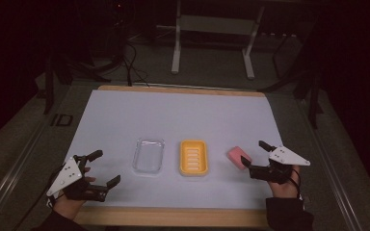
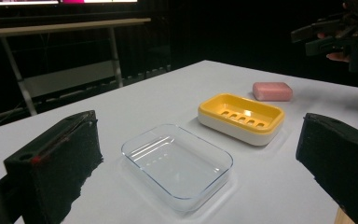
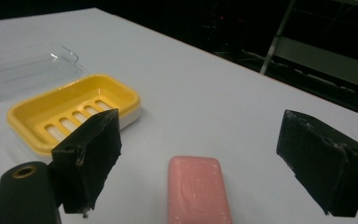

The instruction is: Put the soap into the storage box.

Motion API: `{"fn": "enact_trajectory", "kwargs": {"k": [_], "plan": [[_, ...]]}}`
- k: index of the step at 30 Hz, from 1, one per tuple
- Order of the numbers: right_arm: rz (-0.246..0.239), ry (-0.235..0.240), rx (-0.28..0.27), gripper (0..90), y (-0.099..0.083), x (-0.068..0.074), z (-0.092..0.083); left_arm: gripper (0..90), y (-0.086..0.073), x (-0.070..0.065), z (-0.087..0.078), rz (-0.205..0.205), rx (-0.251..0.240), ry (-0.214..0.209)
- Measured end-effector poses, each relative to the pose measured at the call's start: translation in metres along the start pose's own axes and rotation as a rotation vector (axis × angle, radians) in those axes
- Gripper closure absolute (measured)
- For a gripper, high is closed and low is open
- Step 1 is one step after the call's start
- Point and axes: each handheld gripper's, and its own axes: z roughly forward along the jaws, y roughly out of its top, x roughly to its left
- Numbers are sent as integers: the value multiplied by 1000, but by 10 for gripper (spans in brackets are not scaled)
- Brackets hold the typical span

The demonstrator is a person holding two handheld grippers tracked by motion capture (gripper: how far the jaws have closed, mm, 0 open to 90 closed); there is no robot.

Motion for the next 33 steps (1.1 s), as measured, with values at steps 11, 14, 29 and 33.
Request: {"fn": "enact_trajectory", "kwargs": {"k": [11, 14, 29, 33], "plan": [[-20, -11, 32, 141, -2, 2, 4, 1, 0, 0, 1, 3, 2, -10], [-16, -14, 49, 142, -3, 2, 6, 1, 1, 0, 1, -9, -4, -13], [-47, -111, 153, 128, 6, 0, 20, 1, 6, -2, 8, 1, 5, 18], [-39, -171, 224, 128, 9, -3, 23, 1, 6, 0, 9, -13, 0, 12]]}}
